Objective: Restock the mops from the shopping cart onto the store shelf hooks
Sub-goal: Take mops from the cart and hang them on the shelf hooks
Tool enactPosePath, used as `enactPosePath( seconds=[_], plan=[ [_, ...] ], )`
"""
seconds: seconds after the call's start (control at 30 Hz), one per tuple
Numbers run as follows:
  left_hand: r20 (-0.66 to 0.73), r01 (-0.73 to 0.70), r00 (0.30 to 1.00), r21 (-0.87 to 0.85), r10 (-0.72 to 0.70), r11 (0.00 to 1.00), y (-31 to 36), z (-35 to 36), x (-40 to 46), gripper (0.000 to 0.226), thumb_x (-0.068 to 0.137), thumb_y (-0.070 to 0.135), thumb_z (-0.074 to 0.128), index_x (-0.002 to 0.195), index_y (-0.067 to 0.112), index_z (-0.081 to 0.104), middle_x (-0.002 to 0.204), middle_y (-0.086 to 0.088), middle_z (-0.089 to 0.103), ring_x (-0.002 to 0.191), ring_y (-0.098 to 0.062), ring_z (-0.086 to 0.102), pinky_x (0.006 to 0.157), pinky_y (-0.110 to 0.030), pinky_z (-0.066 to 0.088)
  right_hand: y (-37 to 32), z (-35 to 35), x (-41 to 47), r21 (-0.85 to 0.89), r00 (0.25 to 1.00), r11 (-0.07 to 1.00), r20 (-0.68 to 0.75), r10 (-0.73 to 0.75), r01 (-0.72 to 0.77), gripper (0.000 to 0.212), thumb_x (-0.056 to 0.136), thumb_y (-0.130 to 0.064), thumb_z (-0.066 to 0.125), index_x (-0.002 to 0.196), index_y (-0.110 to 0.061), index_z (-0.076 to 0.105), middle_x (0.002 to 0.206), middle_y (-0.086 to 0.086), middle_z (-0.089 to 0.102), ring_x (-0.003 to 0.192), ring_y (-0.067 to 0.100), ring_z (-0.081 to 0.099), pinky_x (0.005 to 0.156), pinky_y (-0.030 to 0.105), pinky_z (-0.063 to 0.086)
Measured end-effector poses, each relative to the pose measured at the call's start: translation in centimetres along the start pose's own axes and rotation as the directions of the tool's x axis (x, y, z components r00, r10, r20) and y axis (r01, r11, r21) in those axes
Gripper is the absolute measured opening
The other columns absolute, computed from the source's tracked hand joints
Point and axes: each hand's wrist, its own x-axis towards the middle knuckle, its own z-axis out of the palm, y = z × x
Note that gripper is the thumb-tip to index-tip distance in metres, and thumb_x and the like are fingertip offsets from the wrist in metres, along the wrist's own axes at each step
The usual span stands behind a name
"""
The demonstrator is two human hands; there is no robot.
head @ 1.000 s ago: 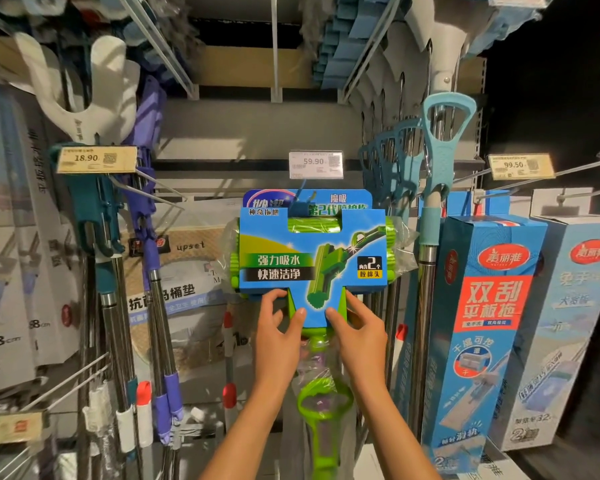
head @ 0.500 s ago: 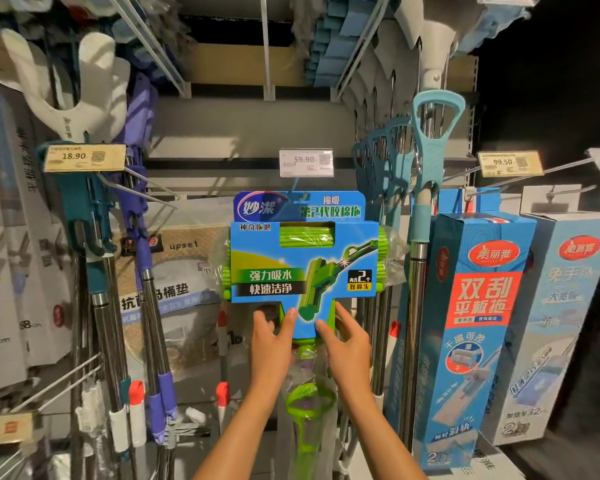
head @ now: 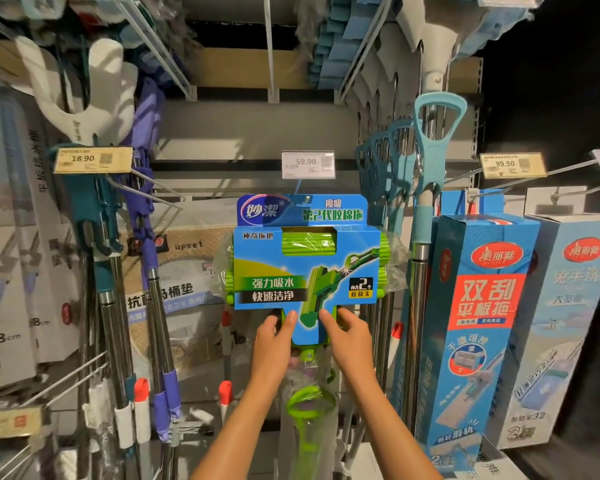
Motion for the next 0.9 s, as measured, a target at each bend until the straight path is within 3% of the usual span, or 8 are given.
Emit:
enactPosePath(
  seconds=[0.07,0.13,0.2,0.3,0.5,0.67,0.77,0.9],
  plan=[
    [0.022,-0.002,1.0,0.007,0.002,1.0,-0.1,-0.2,0.4,0.056,0.096,0.048,0.059,0.113,-0.006,0.057,0.11,-0.031,0.056,0.101,-0.036,0.063,0.053,-0.021,0.051,0.3,-0.1,0.1,0.017,1.0,1.0,-0.003,0.01,-0.01,0.023,0.095,-0.022,0.067,0.074,-0.014,0.064,0.06,-0.015,0.061,0.057,-0.002,0.05,0.055,0.014,0.038],
    [0.034,-0.009,0.999,0.011,0.009,1.0,-0.2,-0.4,0.6,0.04,0.095,0.05,0.06,0.089,0.011,0.057,0.085,-0.009,0.056,0.083,-0.021,0.06,0.076,-0.044,0.06,0.3,-0.2,0.1,0.036,1.0,0.999,0.001,0.016,-0.016,0.019,0.095,-0.02,0.067,0.078,-0.011,0.067,0.063,-0.011,0.063,0.059,-0.003,0.054,0.056,0.013,0.041],
    [0.044,0.006,0.999,0.038,-0.008,0.999,-0.3,-0.5,0.6,0.035,0.098,0.048,0.057,0.086,0.015,0.055,0.086,-0.003,0.056,0.085,-0.019,0.059,0.088,-0.059,0.056,0.6,-0.1,0.1,0.052,1.0,0.998,0.004,0.018,-0.019,0.02,0.095,-0.018,0.068,0.076,-0.013,0.065,0.063,-0.011,0.063,0.059,-0.004,0.054,0.057,0.013,0.041],
    [0.033,-0.006,0.999,0.042,0.004,0.999,-0.3,-0.4,0.2,0.029,0.1,0.044,0.056,0.085,0.019,0.053,0.08,0.003,0.051,0.081,-0.016,0.056,0.089,-0.058,0.055,1.0,-0.1,0.1,0.063,0.999,0.997,0.016,0.037,-0.038,0.019,0.095,-0.018,0.067,0.077,-0.014,0.066,0.066,-0.009,0.066,0.063,-0.001,0.057,0.06,0.016,0.045],
    [-0.021,-0.024,0.999,0.058,0.026,0.998,-0.5,-0.1,-0.3,0.033,0.1,0.041,0.057,0.079,0.017,0.048,0.071,0.006,0.041,0.069,-0.013,0.046,0.085,-0.061,0.055,1.8,-0.2,0.1,0.07,0.998,0.996,0.035,0.058,-0.06,0.012,0.095,-0.022,0.067,0.093,-0.011,0.071,0.088,0.003,0.074,0.089,0.019,0.07,0.078,0.036,0.055],
    [-0.079,-0.044,0.996,0.056,0.049,0.997,-0.5,0.0,-0.3,0.042,0.098,0.048,0.057,0.08,0.011,0.05,0.074,-0.002,0.047,0.072,-0.018,0.051,0.08,-0.06,0.054,1.9,-0.5,-0.7,0.08,0.998,0.996,0.055,0.041,-0.045,0.014,0.096,-0.021,0.066,0.107,-0.018,0.073,0.1,-0.009,0.076,0.098,0.007,0.069,0.086,0.029,0.057],
    [-0.118,-0.059,0.991,0.059,0.066,0.996,0.1,0.1,-0.4,0.043,0.1,0.046,0.054,0.075,0.012,0.047,0.068,0.0,0.041,0.068,-0.019,0.047,0.074,-0.059,0.055,1.7,-0.3,-0.7,0.06,0.998,0.997,0.03,0.046,-0.048,0.012,0.094,-0.022,0.069,0.104,-0.02,0.075,0.096,-0.012,0.076,0.095,0.005,0.07,0.084,0.031,0.058],
    [-0.141,-0.043,0.989,0.042,0.048,0.998,0.1,0.1,0.0,0.043,0.101,0.042,0.055,0.069,0.016,0.043,0.059,0.007,0.036,0.062,-0.016,0.042,0.071,-0.058,0.055,1.3,0.1,-1.1,0.029,0.999,0.999,-0.004,0.036,-0.036,0.016,0.093,-0.02,0.07,0.09,-0.035,0.072,0.081,-0.023,0.073,0.081,-0.004,0.068,0.072,0.019,0.055]
  ],
)
